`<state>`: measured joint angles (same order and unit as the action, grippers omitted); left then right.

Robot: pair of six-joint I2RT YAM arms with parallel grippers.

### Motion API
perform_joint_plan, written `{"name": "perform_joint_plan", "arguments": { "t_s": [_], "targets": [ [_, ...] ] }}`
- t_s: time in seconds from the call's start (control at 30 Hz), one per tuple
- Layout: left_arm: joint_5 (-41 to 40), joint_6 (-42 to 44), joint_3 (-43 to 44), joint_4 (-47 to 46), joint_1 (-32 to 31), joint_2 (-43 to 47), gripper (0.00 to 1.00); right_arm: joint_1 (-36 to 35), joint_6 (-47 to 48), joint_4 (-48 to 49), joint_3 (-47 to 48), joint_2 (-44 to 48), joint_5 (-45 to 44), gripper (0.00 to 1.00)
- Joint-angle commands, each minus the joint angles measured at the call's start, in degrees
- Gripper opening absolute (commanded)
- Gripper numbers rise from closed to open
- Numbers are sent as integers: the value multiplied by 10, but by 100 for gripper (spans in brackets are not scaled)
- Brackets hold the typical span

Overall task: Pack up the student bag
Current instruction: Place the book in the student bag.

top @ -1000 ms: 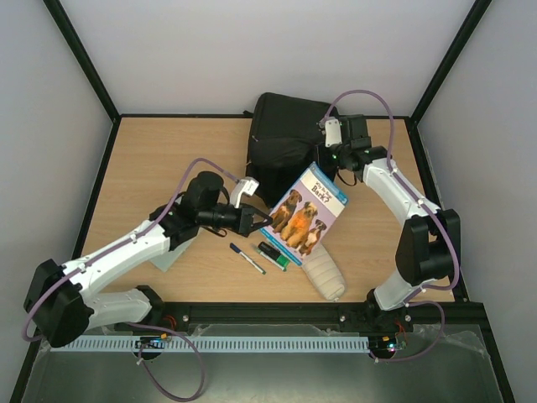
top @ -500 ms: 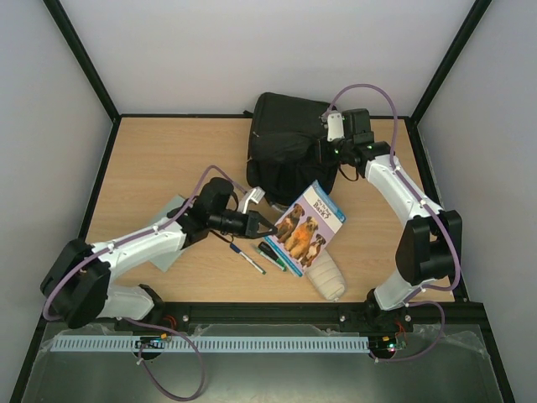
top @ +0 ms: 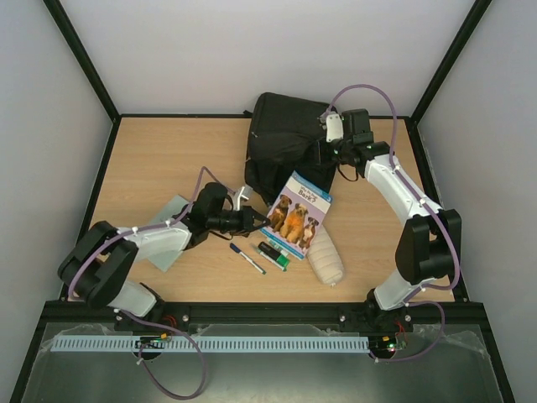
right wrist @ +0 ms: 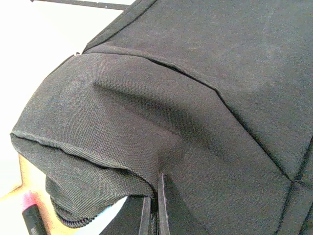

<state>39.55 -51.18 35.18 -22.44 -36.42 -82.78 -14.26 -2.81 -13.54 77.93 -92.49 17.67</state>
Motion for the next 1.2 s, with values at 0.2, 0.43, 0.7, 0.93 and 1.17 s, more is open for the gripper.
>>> {"name": "perform_joint_plan", "arguments": {
  "t_s": [0.2, 0.43, 0.7, 0.93, 1.17],
  "targets": [
    [-29, -58, 48, -162, 92, -111, 2, -2, 3, 4, -4, -6, 52, 1],
    [-63, -53, 136, -137, 113, -194, 2, -3, 6, 3, -7, -8, 63, 1],
    [-103, -37, 257, -99, 113, -307, 2, -3, 18, 4, -5, -18, 77, 1],
    [-162, 8, 345, 7, 112, -346, 19, -4, 19, 1, -6, -27, 79, 1],
    [-225, 65, 317, 114, 100, -255, 49, -4, 18, 0, -7, -31, 80, 1]
  ]
}}
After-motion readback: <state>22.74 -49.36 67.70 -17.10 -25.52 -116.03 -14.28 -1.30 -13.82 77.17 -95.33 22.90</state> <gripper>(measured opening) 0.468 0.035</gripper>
